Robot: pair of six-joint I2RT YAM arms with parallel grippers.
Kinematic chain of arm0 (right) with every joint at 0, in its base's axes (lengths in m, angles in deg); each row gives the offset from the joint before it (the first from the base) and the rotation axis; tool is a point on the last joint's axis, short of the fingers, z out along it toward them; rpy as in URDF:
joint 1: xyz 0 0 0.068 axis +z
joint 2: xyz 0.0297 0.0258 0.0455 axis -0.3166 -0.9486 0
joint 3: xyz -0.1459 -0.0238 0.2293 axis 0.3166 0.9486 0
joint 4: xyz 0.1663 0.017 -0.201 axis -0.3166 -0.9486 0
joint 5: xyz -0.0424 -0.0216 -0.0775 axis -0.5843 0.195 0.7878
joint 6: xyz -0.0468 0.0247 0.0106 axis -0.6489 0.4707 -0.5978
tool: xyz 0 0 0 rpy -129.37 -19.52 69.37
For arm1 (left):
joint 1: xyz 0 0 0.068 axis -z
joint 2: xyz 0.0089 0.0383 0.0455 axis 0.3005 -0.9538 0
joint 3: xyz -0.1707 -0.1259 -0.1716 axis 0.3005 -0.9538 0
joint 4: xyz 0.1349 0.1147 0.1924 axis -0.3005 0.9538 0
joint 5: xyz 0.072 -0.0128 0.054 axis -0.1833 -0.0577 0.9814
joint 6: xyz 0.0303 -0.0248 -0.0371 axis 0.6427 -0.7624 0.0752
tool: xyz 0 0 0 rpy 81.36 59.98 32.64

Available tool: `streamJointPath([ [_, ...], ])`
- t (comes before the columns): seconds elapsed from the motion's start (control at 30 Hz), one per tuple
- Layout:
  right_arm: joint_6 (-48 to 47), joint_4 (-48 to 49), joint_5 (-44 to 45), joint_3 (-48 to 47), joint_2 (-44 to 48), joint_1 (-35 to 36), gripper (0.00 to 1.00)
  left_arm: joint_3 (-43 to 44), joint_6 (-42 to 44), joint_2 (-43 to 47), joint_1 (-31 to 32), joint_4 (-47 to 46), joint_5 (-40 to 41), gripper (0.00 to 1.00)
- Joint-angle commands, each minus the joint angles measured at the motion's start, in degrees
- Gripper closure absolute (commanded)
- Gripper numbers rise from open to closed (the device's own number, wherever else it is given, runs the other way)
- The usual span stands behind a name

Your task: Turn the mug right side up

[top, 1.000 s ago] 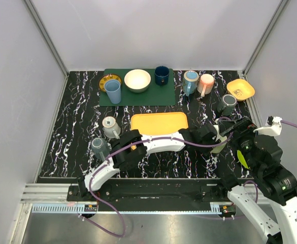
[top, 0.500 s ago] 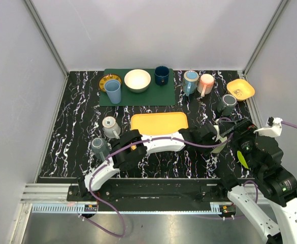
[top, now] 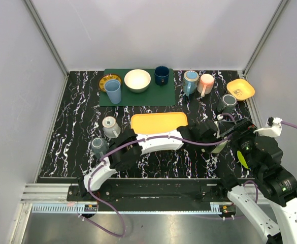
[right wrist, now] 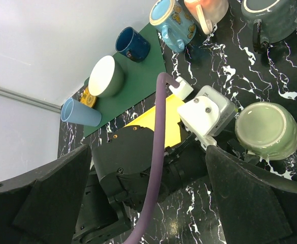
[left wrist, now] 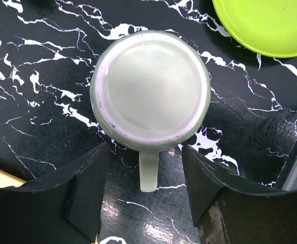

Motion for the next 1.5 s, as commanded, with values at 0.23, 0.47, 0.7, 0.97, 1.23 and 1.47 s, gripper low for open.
streamJointPath([
  [0.23,-0.5,1.7,0.2,0.1,0.0,0.2,0.0,3.0,2.1,0.4,-0.2,-0.7,-0.2,0.44],
  [0.47,-0.3,1.7,0.4,0.3,-0.1,0.2,0.0,4.2,2.1,-0.7,-0.6,0.5,-1.1,0.41],
  [0.7,-0.7,2.0,0.5,0.3,-0.4,0.2,0.0,3.7,1.9,-1.3,-0.8,0.7,-2.0,0.39],
  [0.97,-1.1,1.9,0.5,0.4,-0.2,0.2,0.0,2.9,2.1,-1.4,-1.5,0.6,-6.6,0.44],
  [1.23,-0.9,1.7,0.4,0.9,-0.2,0.2,0.0,3.5,2.9,-1.7,-2.0,0.3,-8.2,0.45],
  [1.47,-1.0,1.8,0.7,1.2,-0.3,0.2,0.0,3.9,3.1,-2.2,-2.4,0.4,-9.6,0.61],
])
